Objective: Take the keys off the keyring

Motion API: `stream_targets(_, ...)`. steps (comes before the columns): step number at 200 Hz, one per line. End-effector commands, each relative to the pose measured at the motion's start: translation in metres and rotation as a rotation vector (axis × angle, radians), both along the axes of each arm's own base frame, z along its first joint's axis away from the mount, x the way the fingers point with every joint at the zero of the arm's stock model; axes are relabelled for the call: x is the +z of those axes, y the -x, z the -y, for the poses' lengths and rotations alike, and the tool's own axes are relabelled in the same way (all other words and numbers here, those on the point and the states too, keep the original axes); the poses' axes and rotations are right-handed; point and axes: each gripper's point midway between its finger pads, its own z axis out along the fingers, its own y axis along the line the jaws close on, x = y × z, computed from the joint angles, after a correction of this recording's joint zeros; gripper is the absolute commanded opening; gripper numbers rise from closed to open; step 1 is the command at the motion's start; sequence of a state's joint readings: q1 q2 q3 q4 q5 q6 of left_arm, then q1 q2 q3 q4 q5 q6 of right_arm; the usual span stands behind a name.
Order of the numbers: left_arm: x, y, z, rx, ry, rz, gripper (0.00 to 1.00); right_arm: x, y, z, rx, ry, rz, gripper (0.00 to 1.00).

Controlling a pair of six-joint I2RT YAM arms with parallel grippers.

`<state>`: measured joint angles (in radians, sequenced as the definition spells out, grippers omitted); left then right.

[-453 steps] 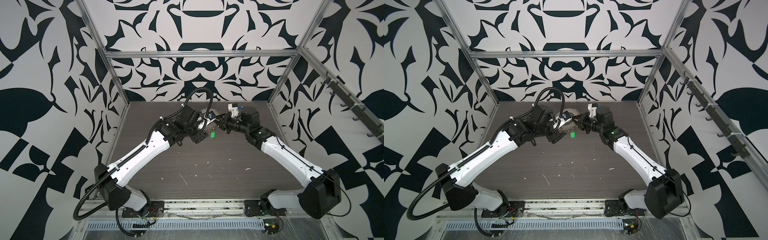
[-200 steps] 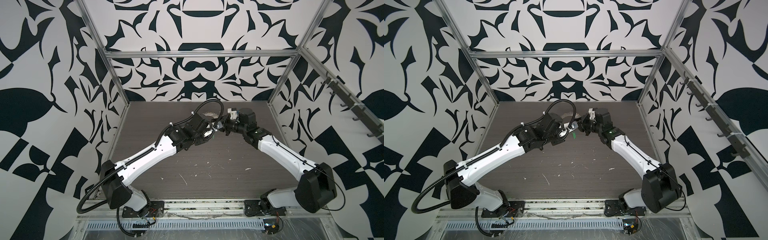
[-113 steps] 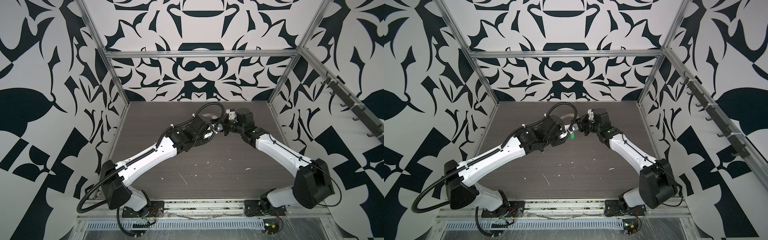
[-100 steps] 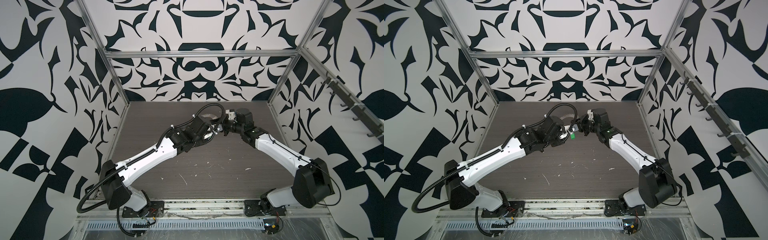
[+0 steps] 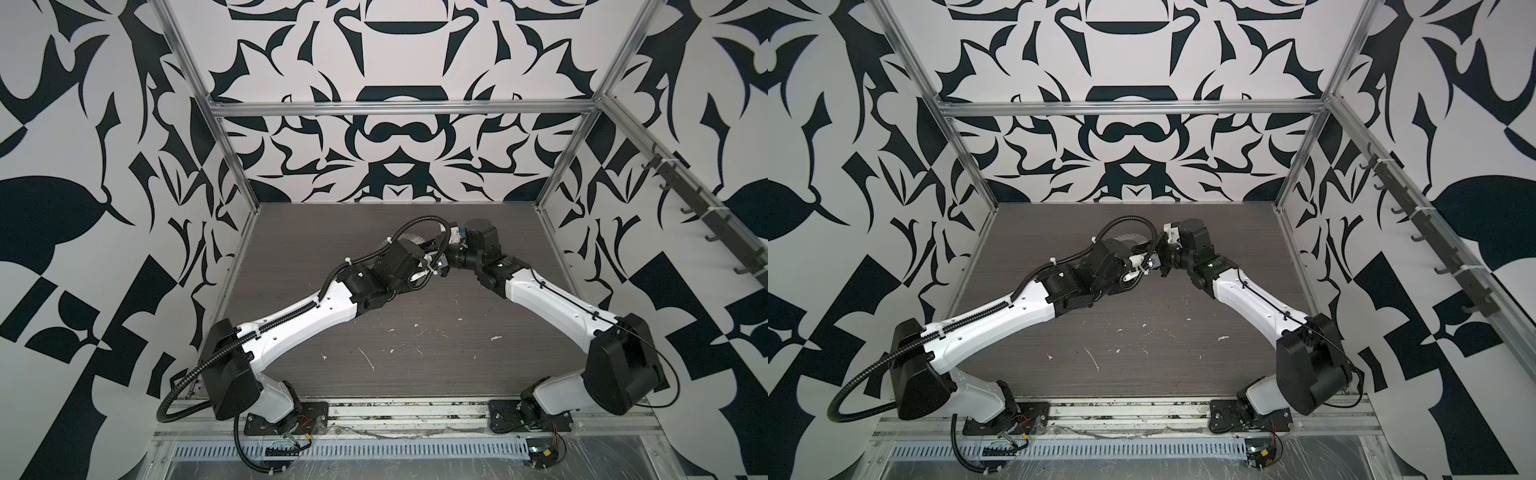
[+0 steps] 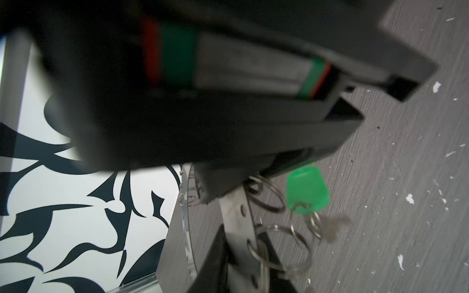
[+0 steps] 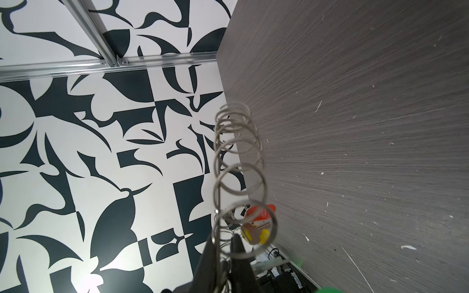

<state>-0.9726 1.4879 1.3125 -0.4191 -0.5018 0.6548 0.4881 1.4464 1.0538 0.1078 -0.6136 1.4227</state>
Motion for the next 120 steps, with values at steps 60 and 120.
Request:
stream_targets(60,-0.007,0.002,-0.01,0.021,-0.012,0.014,0.0,0.078,0.015,-0.018,0.107,-0.137,0.2,0.0)
stream_targets(120,-0.005,0.007,-0.014,0.037,0.007,-0.023,0.0,0.085,0.013,-0.015,0.094,-0.125,0.246,0.24)
